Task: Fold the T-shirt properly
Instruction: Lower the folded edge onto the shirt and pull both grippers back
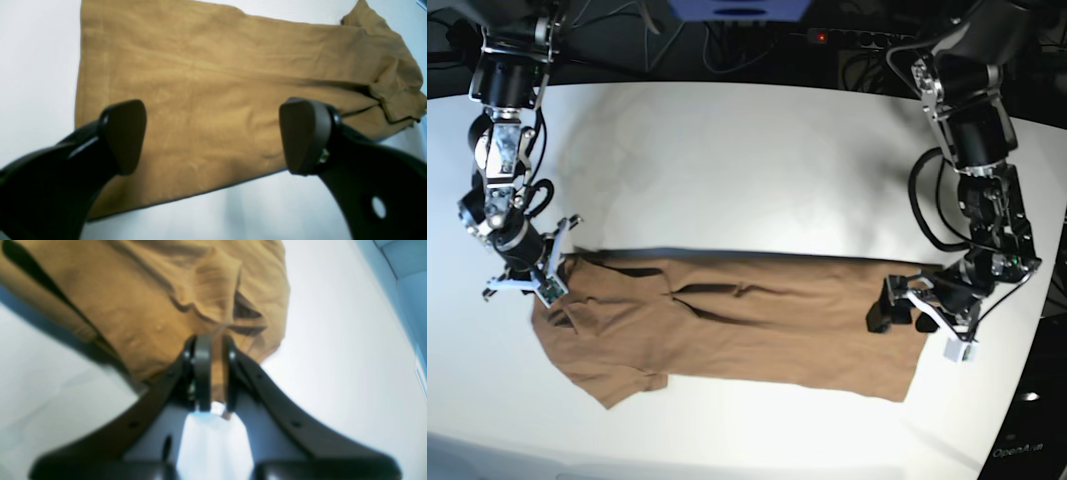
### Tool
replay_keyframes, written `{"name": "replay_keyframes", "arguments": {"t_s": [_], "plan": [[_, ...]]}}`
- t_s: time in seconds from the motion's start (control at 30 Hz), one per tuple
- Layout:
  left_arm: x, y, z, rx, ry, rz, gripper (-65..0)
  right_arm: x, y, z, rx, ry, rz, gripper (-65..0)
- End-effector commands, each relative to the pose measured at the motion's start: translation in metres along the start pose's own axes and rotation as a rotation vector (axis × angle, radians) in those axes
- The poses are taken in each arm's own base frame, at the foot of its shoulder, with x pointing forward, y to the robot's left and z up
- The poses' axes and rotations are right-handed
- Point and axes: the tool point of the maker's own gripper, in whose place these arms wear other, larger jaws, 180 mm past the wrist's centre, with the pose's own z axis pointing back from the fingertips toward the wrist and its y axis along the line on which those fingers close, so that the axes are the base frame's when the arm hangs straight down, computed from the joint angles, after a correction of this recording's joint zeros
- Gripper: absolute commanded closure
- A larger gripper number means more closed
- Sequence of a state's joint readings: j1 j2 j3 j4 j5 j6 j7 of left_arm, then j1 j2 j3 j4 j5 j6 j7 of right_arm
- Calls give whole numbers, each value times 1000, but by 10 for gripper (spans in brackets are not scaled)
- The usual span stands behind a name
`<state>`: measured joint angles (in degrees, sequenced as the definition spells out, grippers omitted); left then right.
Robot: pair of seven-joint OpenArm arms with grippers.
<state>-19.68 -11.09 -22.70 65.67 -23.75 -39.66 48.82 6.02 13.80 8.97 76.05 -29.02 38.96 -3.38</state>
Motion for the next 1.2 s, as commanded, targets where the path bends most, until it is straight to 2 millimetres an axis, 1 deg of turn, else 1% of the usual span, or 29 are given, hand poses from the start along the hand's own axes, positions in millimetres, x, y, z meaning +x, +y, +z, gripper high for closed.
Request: {"name": "replay_keyframes", "arguments": {"t_s": [0.0, 0.03, 0.07, 0.13, 0.17, 0.23, 0.27, 0.3, 0.33, 0.43, 0.47, 0.53, 0.57, 0.63, 0.7, 0.77, 0.83, 0.93, 1.0, 1.1, 1.17], "plan": [[24, 0, 2, -9, -63, -14, -538, 19, -22, 2, -49, -57, 10, -33], [22, 0, 1, -10, -60, -8, -481, 23, -24, 1, -52, -65, 13, -35], [21, 0, 1, -10, -57, -5, -411, 30, -25, -1, -49, -78, 23, -35], [27, 0, 0, -13, -66, -7, -253, 37, -24, -3, -26, -90, 28, -35], [29, 0, -1, -14, -67, -6, -182, 37, -23, -5, -23, -90, 22, -35], [32, 1, -5, -19, -64, 5, -48, 44, -20, -12, -14, -100, 4, -35], [32, 1, -7, -22, -60, 13, -5, 45, -19, -14, -11, -101, -3, -35], [31, 2, -9, -26, -55, 24, -10, 45, -18, -17, -6, -100, -10, -33], [27, 3, -12, -29, -43, 38, -26, 39, -14, -19, 6, -88, -21, -33], [20, 4, -18, -38, -22, 71, -25, 29, -6, -26, 35, -66, -50, -33], [19, 5, -19, -40, -24, 78, -25, 27, -1, -30, 49, -60, -66, -33], [19, 6, -21, -38, -44, 88, -25, 16, 7, -35, 75, -35, -88, -33], [18, 8, -22, -30, -48, 87, -25, 16, 7, -37, 80, -37, -97, -33], [8, 13, -25, -8, -26, 83, -25, 11, 13, -40, 98, -38, -117, -33], [-5, 18, -30, 8, 7, 86, -25, 8, 15, -40, 103, -37, -122, -33], [-14, 20, -33, 15, 24, 95, -25, -1, 23, -38, 115, -22, -126, -33], [-25, 19, -38, 13, 38, 110, -25, -15, 25, -32, 118, 3, -118, -33], [-41, 21, -41, 23, 65, 119, -25, -27, 33, -22, 124, 22, -103, -33], [-55, 23, -40, 35, 86, 119, -25, -33, 38, -15, 125, 29, -94, -33], [-73, 26, -37, 47, 108, 123, -25, -46, 37, -2, 100, 47, -105, -33], [-83, 28, -35, 54, 128, 125, -25, -53, 40, 3, 99, 59, -112, -33]]}}
